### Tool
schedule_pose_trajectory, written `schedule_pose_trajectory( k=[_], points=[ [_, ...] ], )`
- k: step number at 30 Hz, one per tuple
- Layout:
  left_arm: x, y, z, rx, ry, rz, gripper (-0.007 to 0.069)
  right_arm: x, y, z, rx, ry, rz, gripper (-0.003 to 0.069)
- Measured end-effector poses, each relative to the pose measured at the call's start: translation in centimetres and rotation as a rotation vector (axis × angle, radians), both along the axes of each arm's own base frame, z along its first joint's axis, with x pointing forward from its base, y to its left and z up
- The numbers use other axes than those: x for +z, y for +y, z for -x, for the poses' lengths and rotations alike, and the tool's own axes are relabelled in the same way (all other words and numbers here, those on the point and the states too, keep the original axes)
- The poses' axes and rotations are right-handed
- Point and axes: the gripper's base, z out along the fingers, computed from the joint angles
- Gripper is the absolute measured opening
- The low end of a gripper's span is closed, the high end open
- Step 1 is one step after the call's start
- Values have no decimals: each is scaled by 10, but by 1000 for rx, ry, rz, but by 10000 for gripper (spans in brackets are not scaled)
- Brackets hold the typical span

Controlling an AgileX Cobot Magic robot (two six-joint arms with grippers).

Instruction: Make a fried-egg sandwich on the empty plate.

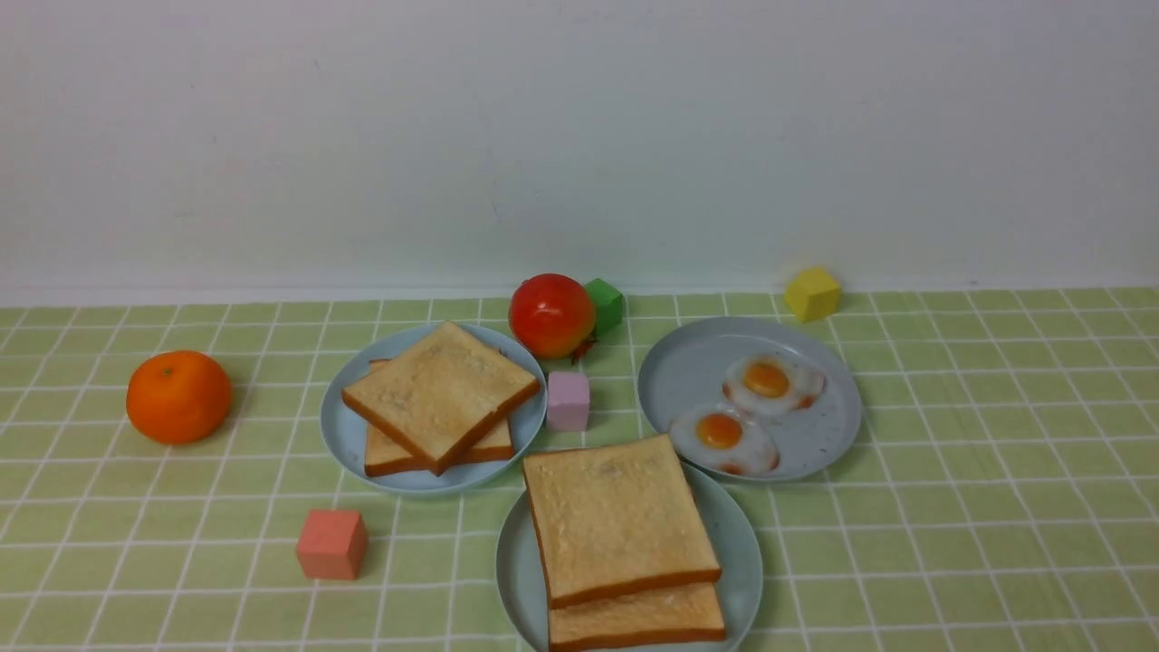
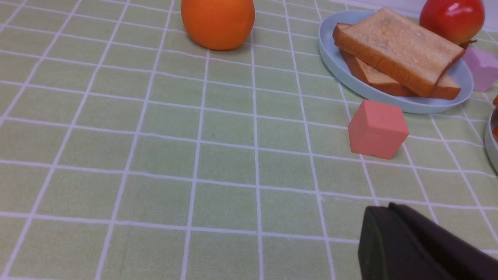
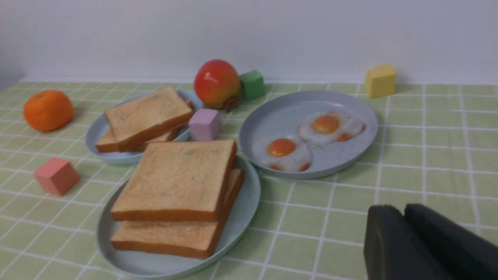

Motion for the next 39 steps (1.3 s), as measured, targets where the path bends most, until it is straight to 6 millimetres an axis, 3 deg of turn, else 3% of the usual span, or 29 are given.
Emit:
schedule_pose_trajectory(
  k=[4,9,11,39],
  points=[
    [0,0,0,0,0,0,2,-6,-9,6,-114,-32,31,87],
    [0,0,0,0,0,0,5,-41,-14,7,-193,-1,55,93],
    [0,0,0,0,-1,-1,8,-64,-15,7,-216,95,76,99],
    [0,0,0,0,-2,-3,39,-64,-15,7,-224,93,76,134]
  ],
)
